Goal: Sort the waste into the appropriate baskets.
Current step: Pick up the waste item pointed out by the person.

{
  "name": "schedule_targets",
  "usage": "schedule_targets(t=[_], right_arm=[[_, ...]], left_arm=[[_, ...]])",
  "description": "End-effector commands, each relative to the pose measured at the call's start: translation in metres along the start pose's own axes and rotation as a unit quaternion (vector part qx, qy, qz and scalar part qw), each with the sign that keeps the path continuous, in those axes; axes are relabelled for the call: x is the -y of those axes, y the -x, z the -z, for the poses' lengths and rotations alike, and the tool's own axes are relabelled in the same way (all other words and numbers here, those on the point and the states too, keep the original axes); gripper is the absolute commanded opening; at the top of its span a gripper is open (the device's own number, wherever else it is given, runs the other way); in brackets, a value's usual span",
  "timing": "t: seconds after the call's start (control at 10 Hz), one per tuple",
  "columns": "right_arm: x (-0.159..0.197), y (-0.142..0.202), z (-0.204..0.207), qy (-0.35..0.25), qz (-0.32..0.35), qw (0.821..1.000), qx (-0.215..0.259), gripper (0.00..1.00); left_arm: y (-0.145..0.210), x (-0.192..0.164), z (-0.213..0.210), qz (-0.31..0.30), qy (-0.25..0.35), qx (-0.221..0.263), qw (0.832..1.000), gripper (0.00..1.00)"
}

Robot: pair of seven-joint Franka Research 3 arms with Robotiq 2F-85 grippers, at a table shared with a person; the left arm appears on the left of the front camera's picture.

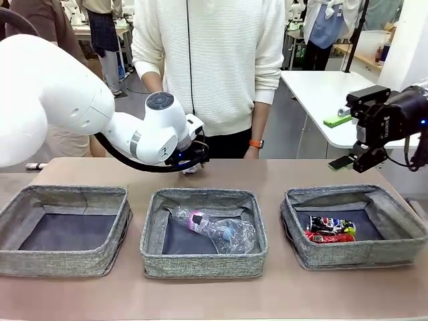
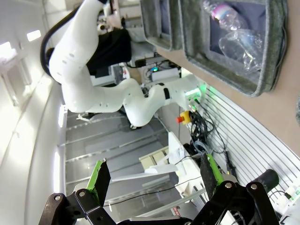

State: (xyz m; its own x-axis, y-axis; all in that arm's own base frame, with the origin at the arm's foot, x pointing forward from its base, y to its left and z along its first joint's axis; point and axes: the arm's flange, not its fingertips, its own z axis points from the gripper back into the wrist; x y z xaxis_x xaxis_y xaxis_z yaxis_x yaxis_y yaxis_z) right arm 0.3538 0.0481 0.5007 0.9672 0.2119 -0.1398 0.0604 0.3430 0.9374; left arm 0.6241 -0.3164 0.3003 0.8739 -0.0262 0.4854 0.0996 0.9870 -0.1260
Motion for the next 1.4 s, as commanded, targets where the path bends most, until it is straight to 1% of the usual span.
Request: schedule_targets(t=[0.0, 0.1, 0.2, 0.3, 0.4, 0.5, 0.6, 0.7, 0.8, 1.3], right_arm=[[-0.0066, -0.0007, -0.0013, -0.008, 0.008, 1.0, 0.001, 1.0], [-0.0066, -0.0007, -0.0013, -0.008, 0.008, 1.0, 0.001, 1.0], [-0.0066, -0.0007, -0.0013, -0.008, 0.008, 1.0, 0.001, 1.0], [-0.0066, -0.0007, -0.0013, -0.008, 0.008, 1.0, 0.001, 1.0], [-0.0066, -0.0007, -0.0013, -0.008, 0.008, 1.0, 0.001, 1.0], [-0.0066, -0.0007, -0.0013, -0.008, 0.008, 1.0, 0.001, 1.0], [-0.0066, -0.0007, -0.0013, -0.008, 0.008, 1.0, 0.001, 1.0], [-0.0066, -0.0007, -0.0013, -0.008, 0.008, 1.0, 0.001, 1.0], [-0.0066, -0.0007, -0.0013, -0.008, 0.008, 1.0, 0.001, 1.0], [-0.0066, -0.0007, -0.0013, -0.008, 0.008, 1.0, 0.001, 1.0]], left_arm=[[-0.004, 0.0058, -0.0049, -0.016, -0.013, 0.006, 1.0, 1.0], [-0.0029, 0.0057, -0.0057, -0.011, -0.021, -0.006, 1.0, 0.41], [-0.0024, 0.0062, -0.0064, -0.006, -0.028, -0.002, 1.0, 0.42], [-0.0014, 0.0069, -0.0069, -0.005, -0.027, -0.004, 1.0, 0.0], [-0.0004, 0.0064, -0.0072, -0.003, -0.013, 0.008, 1.0, 0.0], [0.0003, 0.0059, -0.0072, -0.005, -0.012, 0.007, 1.0, 0.0], [0.0007, 0.0056, -0.0071, -0.003, -0.019, 0.006, 1.0, 0.16], [0.0014, 0.0056, -0.0075, -0.002, -0.022, 0.005, 1.0, 0.06], [0.0019, 0.0058, -0.0074, -0.002, -0.02, 0.009, 1.0, 0.0], [0.0029, 0.0054, -0.0143, -0.005, -0.005, -0.007, 1.0, 0.0]])
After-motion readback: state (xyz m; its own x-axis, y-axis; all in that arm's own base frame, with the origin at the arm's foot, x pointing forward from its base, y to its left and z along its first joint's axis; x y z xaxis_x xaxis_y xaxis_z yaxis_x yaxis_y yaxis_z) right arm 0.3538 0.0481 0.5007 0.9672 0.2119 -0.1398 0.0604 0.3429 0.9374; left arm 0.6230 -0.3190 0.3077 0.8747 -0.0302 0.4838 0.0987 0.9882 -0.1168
